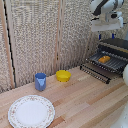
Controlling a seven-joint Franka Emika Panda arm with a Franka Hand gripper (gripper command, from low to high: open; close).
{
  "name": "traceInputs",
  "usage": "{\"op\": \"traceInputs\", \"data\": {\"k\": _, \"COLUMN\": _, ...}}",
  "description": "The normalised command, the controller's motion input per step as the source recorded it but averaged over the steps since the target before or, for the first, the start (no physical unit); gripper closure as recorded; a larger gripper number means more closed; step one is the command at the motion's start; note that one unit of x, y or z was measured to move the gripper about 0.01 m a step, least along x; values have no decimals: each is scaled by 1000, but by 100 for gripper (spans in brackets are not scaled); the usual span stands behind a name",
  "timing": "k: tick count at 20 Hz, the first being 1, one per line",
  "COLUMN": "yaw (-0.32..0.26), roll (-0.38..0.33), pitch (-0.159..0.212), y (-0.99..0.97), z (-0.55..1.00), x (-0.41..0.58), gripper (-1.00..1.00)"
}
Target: Kindly employ your clamp to softly take hold of the bread. Delicately rest it on the oven pan, verifying that it is even on the surface. Using your clamp and attentiveness, smoothly glide the pan into the oven and along the appropriate brackets, securing it in position.
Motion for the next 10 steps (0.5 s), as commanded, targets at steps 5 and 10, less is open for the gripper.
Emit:
{"op": "traceInputs", "data": {"k": 5, "yaw": 274, "roll": -211, "pitch": 182, "y": 0, "z": 9, "x": -120, "gripper": -100}}
{"op": "traceInputs", "data": {"k": 10, "yaw": 289, "roll": -216, "pitch": 124, "y": 0, "z": 0, "x": -54, "gripper": -100}}
